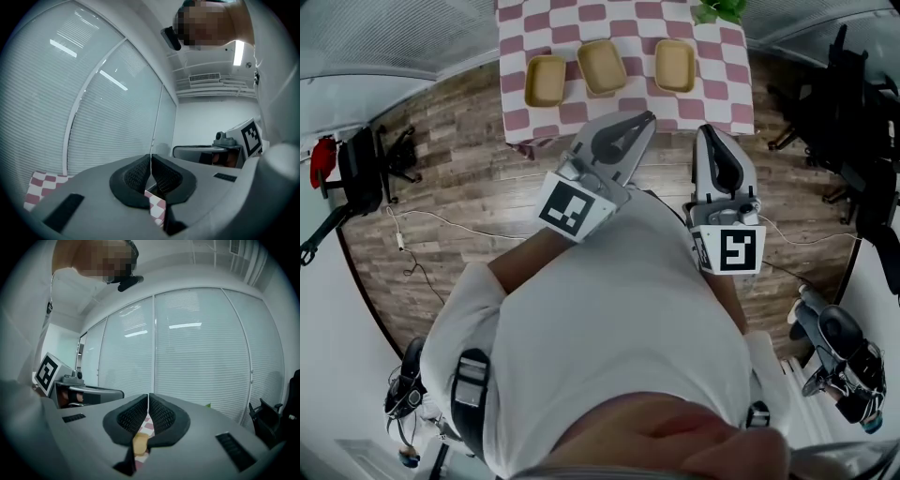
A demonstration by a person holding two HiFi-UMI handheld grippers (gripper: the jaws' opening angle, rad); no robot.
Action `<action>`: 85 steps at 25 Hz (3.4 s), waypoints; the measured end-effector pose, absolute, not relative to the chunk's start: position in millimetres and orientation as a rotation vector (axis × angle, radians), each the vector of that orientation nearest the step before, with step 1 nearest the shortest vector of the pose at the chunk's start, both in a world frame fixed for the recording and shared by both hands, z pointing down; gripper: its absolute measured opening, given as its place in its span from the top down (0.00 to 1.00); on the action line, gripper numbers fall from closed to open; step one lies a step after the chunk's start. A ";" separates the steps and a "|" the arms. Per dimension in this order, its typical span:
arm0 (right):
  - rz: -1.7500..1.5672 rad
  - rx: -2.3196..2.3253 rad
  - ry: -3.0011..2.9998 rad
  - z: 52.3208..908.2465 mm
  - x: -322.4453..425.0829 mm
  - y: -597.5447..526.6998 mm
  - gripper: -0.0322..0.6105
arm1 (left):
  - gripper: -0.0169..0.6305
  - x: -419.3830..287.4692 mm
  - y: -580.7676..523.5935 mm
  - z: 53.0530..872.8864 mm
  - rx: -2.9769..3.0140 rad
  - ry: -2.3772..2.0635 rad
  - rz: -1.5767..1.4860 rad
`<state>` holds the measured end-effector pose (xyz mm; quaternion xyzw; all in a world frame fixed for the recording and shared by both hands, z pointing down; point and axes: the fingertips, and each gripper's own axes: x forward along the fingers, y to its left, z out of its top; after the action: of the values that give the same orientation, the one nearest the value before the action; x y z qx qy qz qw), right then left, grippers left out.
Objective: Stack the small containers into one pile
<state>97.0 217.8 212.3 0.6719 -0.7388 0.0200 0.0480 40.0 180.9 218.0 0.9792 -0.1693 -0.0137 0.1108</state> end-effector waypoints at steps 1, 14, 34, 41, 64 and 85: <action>0.055 2.048 -2.251 210.5 98.0 205.3 0.90 | 0.92 41.6 168.6 217.1 2.879 -0.494 -0.043; 0.063 2.059 -2.221 213.2 112.1 95.4 0.90 | 0.92 59.1 57.2 216.9 2.892 -0.468 -0.029; 0.214 1.984 -2.191 270.0 198.7 75.6 0.90 | 0.92 131.6 37.9 286.8 2.816 -0.493 0.212; 0.436 1.940 -2.084 357.3 228.6 71.2 0.77 | 0.91 154.2 30.9 370.5 2.676 -0.512 0.407; 0.804 1.781 -1.877 588.4 266.0 71.6 0.72 | 0.79 174.2 31.0 609.1 2.329 -0.729 0.841; 0.924 1.781 -1.819 629.8 271.6 72.3 0.82 | 0.84 187.7 29.9 641.1 2.268 -0.777 0.934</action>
<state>271.6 72.3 629.8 0.6421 -0.6561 0.3333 0.2150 187.7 29.9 641.1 0.8460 -0.2899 0.3485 0.2806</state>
